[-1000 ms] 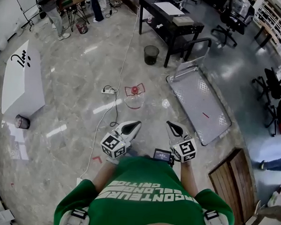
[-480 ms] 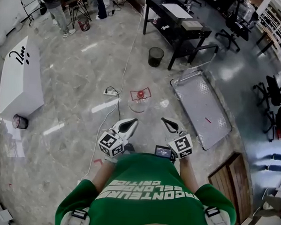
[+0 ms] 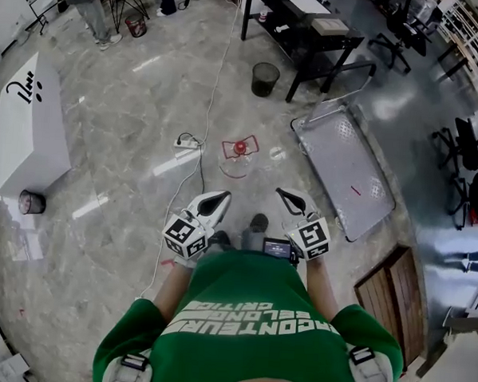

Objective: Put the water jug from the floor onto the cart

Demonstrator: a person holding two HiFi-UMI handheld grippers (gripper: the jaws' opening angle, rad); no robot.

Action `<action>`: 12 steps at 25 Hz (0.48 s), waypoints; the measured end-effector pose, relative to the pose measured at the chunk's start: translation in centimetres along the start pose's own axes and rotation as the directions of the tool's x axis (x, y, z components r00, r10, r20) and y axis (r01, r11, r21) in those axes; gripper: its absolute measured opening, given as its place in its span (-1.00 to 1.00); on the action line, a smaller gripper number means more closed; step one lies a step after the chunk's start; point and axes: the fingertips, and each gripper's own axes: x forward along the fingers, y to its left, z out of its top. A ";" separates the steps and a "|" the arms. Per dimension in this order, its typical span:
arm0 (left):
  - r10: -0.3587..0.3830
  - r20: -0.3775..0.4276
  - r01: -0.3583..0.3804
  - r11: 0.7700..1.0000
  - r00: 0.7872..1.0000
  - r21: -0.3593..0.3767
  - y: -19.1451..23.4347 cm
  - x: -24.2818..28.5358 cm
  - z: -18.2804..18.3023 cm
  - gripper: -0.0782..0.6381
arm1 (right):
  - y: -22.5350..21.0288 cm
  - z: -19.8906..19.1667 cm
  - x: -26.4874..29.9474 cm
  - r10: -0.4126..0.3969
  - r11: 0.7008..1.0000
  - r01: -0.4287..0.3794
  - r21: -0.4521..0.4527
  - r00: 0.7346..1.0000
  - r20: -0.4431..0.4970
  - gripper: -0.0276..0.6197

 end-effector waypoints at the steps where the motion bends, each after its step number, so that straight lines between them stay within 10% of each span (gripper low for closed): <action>1: 0.000 -0.003 0.000 1.000 1.000 0.000 0.2 0.2 -0.1 -0.74 | -0.3 -0.1 0.3 0.001 1.000 -0.001 0.001 1.000 -0.001 -0.94; 12: 0.060 -0.007 -0.060 0.998 0.998 0.016 3.9 5.5 2.6 -0.74 | -7.4 1.3 4.2 0.034 0.999 -0.034 0.001 0.999 0.036 -0.93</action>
